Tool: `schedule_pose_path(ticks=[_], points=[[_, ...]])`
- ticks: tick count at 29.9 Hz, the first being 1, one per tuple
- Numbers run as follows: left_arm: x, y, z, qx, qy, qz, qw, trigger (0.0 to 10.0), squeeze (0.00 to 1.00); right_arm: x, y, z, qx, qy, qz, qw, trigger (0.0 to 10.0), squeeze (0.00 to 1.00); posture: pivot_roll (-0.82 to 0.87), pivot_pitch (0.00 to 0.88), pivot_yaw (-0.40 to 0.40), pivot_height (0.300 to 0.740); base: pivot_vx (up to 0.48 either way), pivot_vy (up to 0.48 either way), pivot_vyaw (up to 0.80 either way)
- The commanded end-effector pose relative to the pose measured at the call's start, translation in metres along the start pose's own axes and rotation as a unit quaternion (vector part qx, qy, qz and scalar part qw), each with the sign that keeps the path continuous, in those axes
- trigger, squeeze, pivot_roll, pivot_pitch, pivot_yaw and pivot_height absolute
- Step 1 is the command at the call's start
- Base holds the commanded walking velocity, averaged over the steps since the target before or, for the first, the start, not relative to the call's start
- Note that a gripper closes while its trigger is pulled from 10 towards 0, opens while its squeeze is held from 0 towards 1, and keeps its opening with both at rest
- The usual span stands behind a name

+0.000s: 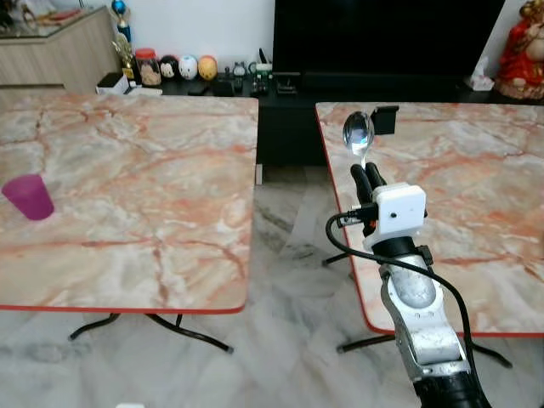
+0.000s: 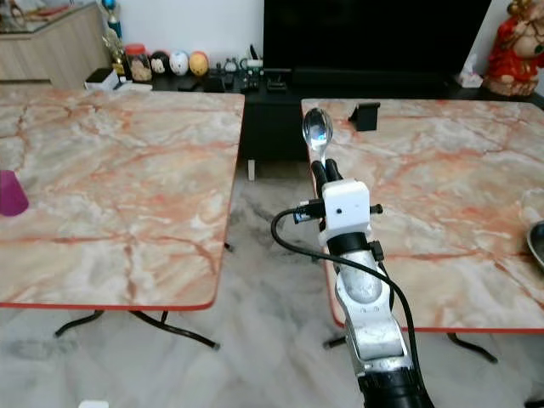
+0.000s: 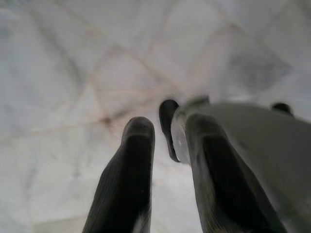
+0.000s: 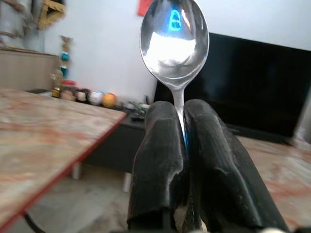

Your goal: Setting the table

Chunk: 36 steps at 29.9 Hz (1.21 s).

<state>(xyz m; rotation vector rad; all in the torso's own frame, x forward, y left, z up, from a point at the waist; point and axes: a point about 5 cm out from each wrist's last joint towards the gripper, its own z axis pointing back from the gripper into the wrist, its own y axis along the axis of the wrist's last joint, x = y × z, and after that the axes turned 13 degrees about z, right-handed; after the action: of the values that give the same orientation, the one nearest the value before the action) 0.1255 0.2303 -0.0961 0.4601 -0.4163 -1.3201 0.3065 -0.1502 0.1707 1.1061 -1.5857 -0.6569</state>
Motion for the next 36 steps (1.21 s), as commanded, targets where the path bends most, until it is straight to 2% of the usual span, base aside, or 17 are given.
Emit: schedule_pose_path(ticks=[1, 22, 36], points=[[-0.0038, 0.0006, 0.0006, 0.000, 0.003, -0.002, 1.000, 10.0, 0.00, 0.0010, 0.0070, -0.0035, 0.014, -0.005, -0.004, 1.000, 10.0, 0.00, -0.08, 0.000, -0.012, 0.740, 0.000, -0.315, 0.00], [-0.0022, 0.0031, -0.0003, 0.002, 0.001, -0.004, 1.000, 10.0, 0.00, 0.0021, 0.0065, -0.0047, 0.013, -0.010, -0.006, 1.000, 10.0, 0.00, -0.08, 0.000, -0.009, 0.740, 0.000, -0.312, 0.00], [-0.0023, 0.0052, -0.0009, 0.000, -0.003, -0.015, 1.000, 10.0, 0.00, 0.0083, 0.0065, -0.0077, 0.017, -0.016, 0.004, 1.000, 10.0, 0.00, -0.10, 0.000, 0.000, 0.740, 0.000, -0.312, 0.00]])
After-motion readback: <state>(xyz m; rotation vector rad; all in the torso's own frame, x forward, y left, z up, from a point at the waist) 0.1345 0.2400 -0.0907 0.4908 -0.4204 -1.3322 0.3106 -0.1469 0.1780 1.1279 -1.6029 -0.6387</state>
